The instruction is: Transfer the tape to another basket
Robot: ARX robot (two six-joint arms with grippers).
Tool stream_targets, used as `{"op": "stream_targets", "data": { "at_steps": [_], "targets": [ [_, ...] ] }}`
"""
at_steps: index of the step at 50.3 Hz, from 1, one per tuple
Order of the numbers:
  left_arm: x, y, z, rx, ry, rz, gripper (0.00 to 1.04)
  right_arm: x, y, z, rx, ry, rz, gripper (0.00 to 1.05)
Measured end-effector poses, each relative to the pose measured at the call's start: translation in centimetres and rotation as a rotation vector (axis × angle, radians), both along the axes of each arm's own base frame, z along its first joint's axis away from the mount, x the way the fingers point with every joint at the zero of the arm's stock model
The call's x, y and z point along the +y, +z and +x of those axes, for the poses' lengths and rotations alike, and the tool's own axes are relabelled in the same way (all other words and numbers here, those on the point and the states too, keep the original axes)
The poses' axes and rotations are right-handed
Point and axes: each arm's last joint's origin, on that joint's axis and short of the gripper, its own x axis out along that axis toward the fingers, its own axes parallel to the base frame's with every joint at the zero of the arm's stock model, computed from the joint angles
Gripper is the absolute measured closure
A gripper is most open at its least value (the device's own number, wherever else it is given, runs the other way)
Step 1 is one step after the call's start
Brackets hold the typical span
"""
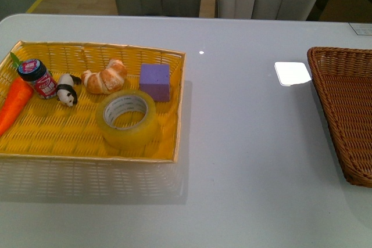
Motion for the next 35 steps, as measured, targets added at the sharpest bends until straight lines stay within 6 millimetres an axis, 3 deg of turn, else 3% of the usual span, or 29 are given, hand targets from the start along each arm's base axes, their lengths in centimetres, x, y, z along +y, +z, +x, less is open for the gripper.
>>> {"op": "stream_targets", "data": {
  "at_steps": [35],
  "targets": [
    [0.0,0.0,0.0,0.0,0.0,0.0,0.09,0.0,0.0,0.0,0.0,0.0,0.0,0.09]
  ]
}}
